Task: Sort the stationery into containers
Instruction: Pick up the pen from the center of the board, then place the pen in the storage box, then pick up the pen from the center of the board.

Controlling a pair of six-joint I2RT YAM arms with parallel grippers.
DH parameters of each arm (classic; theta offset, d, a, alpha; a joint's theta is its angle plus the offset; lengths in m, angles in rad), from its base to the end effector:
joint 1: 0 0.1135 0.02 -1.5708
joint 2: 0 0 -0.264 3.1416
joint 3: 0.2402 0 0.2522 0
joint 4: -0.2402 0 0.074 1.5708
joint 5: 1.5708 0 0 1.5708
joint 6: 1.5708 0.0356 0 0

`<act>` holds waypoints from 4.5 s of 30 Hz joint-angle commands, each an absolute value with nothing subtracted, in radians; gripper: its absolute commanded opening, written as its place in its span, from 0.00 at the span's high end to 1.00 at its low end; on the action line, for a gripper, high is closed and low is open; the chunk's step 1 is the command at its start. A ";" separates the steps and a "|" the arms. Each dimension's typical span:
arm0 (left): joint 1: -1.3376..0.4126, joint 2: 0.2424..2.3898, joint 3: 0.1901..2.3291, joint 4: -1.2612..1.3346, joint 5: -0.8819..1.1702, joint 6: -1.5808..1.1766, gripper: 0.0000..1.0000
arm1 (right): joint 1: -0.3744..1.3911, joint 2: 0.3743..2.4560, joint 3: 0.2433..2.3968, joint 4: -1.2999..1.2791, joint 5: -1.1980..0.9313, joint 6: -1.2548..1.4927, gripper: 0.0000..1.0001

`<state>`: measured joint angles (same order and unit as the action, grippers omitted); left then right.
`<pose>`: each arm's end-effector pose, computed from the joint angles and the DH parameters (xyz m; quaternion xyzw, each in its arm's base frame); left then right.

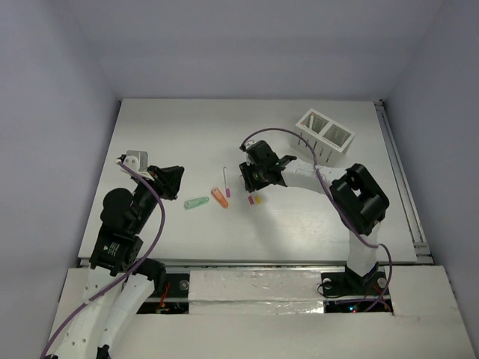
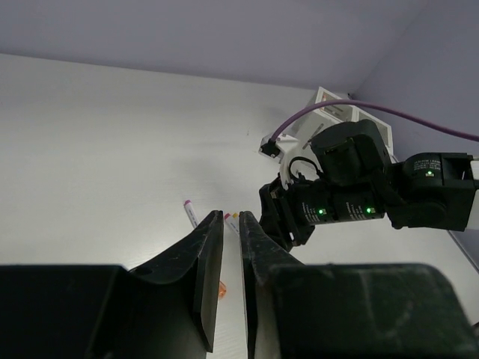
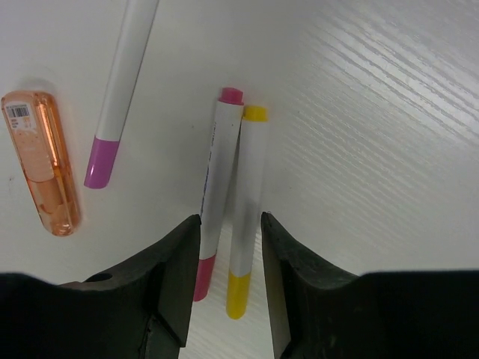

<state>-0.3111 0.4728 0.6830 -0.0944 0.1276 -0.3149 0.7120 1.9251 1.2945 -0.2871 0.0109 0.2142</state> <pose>0.1134 -0.0412 0.3561 0.0464 0.6637 -0.2698 0.6961 0.3117 0.2685 0.1781 -0.2316 0.9184 0.1387 0.2893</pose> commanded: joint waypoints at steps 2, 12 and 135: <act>-0.304 0.466 0.710 -0.043 0.140 -0.311 0.87 | 0.710 1.925 1.348 -0.285 0.038 0.210 0.57; -0.304 0.474 0.709 -0.041 0.144 -0.310 0.87 | 0.719 2.011 1.427 -0.334 0.137 0.196 0.62; -0.314 0.460 0.712 -0.043 0.152 -0.301 0.90 | 0.761 1.892 1.439 -0.177 0.406 0.325 1.00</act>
